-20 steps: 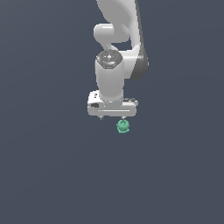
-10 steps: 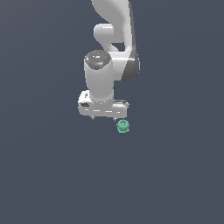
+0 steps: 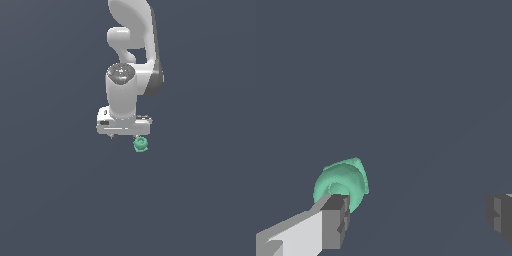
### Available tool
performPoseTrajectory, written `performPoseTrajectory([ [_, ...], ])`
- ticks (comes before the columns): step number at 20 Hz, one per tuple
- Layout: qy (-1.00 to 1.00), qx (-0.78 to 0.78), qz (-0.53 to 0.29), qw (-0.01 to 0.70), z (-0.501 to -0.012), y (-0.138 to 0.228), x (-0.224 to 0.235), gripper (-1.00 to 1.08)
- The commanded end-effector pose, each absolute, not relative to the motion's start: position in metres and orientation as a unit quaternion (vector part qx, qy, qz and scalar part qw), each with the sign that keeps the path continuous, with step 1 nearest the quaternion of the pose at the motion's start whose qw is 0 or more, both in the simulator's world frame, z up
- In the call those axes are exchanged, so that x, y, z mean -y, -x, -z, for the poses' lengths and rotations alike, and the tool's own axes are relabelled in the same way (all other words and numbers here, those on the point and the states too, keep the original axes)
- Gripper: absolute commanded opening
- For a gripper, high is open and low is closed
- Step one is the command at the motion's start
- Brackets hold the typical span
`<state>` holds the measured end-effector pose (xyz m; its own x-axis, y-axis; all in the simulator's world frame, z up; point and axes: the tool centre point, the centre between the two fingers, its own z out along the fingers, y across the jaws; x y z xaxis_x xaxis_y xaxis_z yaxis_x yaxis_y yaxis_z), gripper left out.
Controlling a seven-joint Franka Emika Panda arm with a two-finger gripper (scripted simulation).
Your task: Pick up the object and move it to a goal position.
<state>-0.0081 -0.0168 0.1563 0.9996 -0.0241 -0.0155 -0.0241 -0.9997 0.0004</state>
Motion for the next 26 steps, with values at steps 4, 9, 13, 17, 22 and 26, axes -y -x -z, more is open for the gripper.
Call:
performPoseTrajectory([
  [4, -0.999, -0.045, 0.005, 0.001, -0.129, 0.021, -0.015, 1.00],
  [9, -0.995, -0.098, 0.002, 0.001, -0.105, 0.035, -0.044, 1.00],
  [13, -0.992, -0.125, 0.001, 0.000, -0.094, 0.043, -0.059, 1.00],
  [17, -0.991, -0.136, 0.000, 0.000, -0.090, 0.047, -0.065, 1.00],
  [22, -0.991, -0.134, 0.001, 0.000, -0.087, 0.047, -0.064, 1.00],
  [26, -0.991, -0.135, 0.000, 0.000, -0.074, 0.047, -0.064, 1.00],
])
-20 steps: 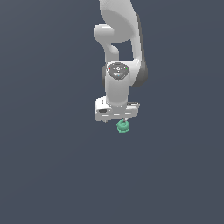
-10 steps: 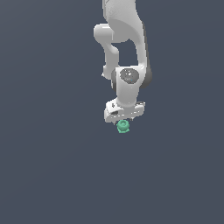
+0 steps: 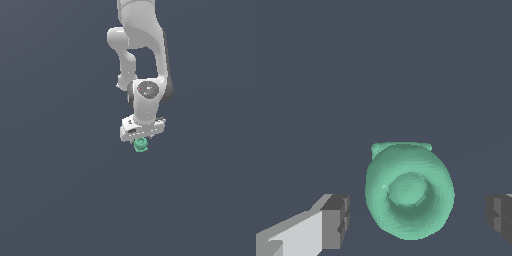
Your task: Pick up the object and move it to a goal position.
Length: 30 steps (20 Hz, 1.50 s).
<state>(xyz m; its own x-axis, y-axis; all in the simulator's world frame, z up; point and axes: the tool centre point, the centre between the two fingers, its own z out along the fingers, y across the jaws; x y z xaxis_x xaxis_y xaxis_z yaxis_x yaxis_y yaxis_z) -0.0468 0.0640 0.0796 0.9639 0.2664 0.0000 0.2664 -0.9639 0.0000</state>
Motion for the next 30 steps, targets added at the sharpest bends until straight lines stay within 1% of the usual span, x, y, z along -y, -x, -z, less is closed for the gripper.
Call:
performPoseTrajectory([
  [1, -0.991, -0.135, 0.000, 0.000, -0.069, 0.048, -0.064, 1.00],
  [6, -0.991, -0.136, 0.000, 0.000, -0.046, 0.048, -0.065, 1.00],
  [11, -0.991, -0.136, 0.000, 0.000, -0.039, 0.048, -0.065, 1.00],
  [12, -0.991, -0.136, 0.000, 0.000, -0.039, 0.048, -0.065, -1.00],
  [24, -0.991, -0.136, 0.000, 0.000, -0.041, 0.047, -0.063, -1.00],
  [30, -0.991, -0.136, 0.000, 0.000, -0.056, 0.038, -0.046, -1.00],
])
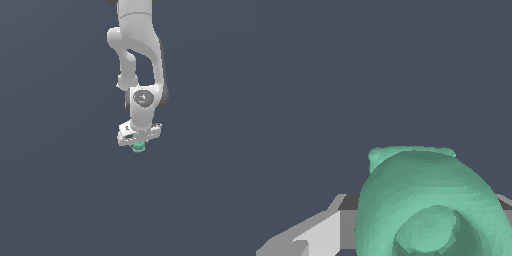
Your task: Pick up the object and move it to a goal position.
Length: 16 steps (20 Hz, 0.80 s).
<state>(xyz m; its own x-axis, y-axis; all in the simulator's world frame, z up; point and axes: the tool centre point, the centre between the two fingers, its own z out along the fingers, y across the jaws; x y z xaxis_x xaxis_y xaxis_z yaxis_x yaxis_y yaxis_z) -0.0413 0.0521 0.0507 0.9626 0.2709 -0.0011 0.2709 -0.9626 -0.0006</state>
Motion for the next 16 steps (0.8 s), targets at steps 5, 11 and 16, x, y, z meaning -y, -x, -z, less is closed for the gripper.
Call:
performPoseTrajectory([
  [5, 0.991, 0.136, 0.000, 0.000, -0.080, 0.023, -0.017, -1.00],
  [11, 0.991, 0.136, 0.000, 0.001, -0.120, -0.002, 0.028, -1.00],
  [16, 0.991, 0.136, 0.000, 0.001, -0.155, -0.024, 0.069, -1.00],
])
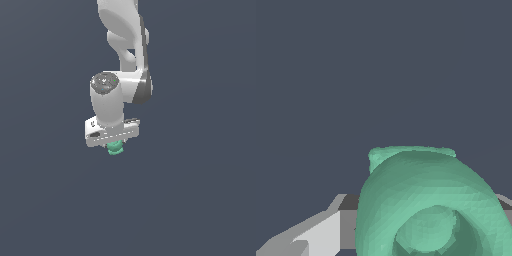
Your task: Pick up the object and move it to a goal position.
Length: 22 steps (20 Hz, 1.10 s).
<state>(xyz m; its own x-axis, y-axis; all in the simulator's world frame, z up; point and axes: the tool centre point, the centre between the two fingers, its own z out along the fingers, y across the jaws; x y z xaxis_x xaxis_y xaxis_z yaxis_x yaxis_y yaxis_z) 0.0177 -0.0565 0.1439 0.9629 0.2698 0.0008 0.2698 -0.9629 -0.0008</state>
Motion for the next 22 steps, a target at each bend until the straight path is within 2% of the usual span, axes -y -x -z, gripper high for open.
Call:
performPoseTrajectory([
  [1, 0.991, 0.136, 0.000, 0.001, -0.162, -0.029, 0.077, -1.00],
  [12, 0.991, 0.137, 0.000, 0.001, -0.220, -0.069, 0.146, -1.00],
  [22, 0.991, 0.137, 0.000, 0.000, -0.251, -0.092, 0.181, -1.00],
])
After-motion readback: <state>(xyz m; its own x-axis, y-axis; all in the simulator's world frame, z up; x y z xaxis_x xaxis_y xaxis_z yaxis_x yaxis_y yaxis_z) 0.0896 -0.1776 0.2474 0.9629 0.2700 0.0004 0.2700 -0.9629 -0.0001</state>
